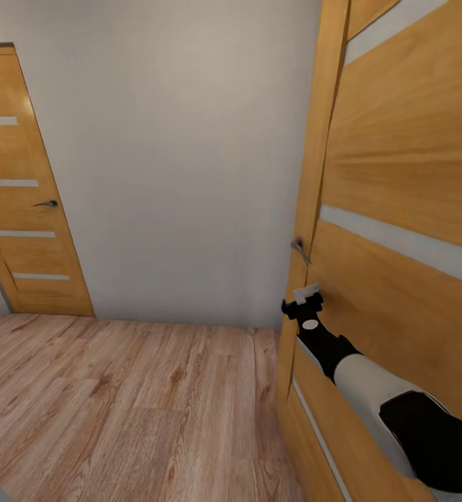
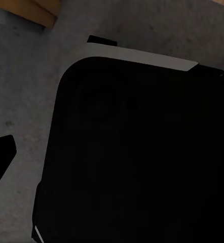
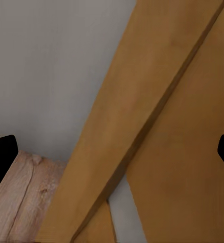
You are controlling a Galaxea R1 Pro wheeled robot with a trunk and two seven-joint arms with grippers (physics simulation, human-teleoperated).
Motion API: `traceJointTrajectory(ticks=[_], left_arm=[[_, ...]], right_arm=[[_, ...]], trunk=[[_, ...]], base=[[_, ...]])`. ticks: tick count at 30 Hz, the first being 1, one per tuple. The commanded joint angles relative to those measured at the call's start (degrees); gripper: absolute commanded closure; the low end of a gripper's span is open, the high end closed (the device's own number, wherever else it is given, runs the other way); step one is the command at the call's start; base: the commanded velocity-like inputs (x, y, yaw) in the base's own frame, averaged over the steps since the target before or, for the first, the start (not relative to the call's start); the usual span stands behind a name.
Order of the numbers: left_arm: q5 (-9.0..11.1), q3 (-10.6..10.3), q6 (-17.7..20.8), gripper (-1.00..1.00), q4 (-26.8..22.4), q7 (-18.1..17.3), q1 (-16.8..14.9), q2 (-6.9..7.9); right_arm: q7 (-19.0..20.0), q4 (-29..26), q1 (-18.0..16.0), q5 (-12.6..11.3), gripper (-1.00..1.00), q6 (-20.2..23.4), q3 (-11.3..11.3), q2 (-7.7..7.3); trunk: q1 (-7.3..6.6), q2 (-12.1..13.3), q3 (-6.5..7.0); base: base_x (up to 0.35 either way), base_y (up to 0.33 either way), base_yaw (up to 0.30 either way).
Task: Move the two storage containers from the living room to the garage. In the garage, place one container on the floor and stack the other container on top of it (either order is fine).
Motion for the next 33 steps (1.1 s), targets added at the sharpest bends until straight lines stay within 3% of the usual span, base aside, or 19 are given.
traceJointTrajectory(ticks=[1,7,15,21,24,33], left_arm=[[0.3,0.0,-0.1,-1.00,-0.1,0.0,0.0,0.00],[0.3,0.0,-0.1,-1.00,-0.1,0.0,0.0,-0.04],[0.3,0.1,-0.2,-1.00,-0.1,0.0,0.0,-0.04],[0.3,0.1,-0.2,-1.00,-0.1,0.0,0.0,-0.04],[0.3,0.1,-0.2,-1.00,-0.1,0.0,0.0,-0.01],[0.3,0.1,-0.1,-1.00,-0.1,0.0,0.0,-0.02]], right_arm=[[-0.6,0.8,-0.6,0.4,-1.00,0.0,-0.1,-0.11],[-0.6,1.7,-1.6,0.4,-1.00,0.1,-0.2,-1.45],[-0.6,1.9,-2.3,0.4,-1.00,0.2,-0.1,-5.44],[-0.6,1.9,-2.4,0.4,-1.00,0.2,-0.1,-6.89],[-0.6,1.9,-2.4,0.4,-1.00,0.2,-0.1,-8.38],[-0.6,1.9,-2.4,0.3,-1.00,0.2,-0.2,-10.15]], trunk=[[0.00,0.0,-0.05],[0.00,0.0,-0.05],[0.00,0.0,-0.05],[0.00,0.0,-0.05],[0.00,0.0,-0.05],[0.00,0.0,-0.05]], base=[[0.000,0.000,0.000],[0.000,0.000,0.000],[0.000,0.000,0.000],[0.000,0.000,0.000],[0.000,0.000,0.000],[0.000,0.000,0.000]])
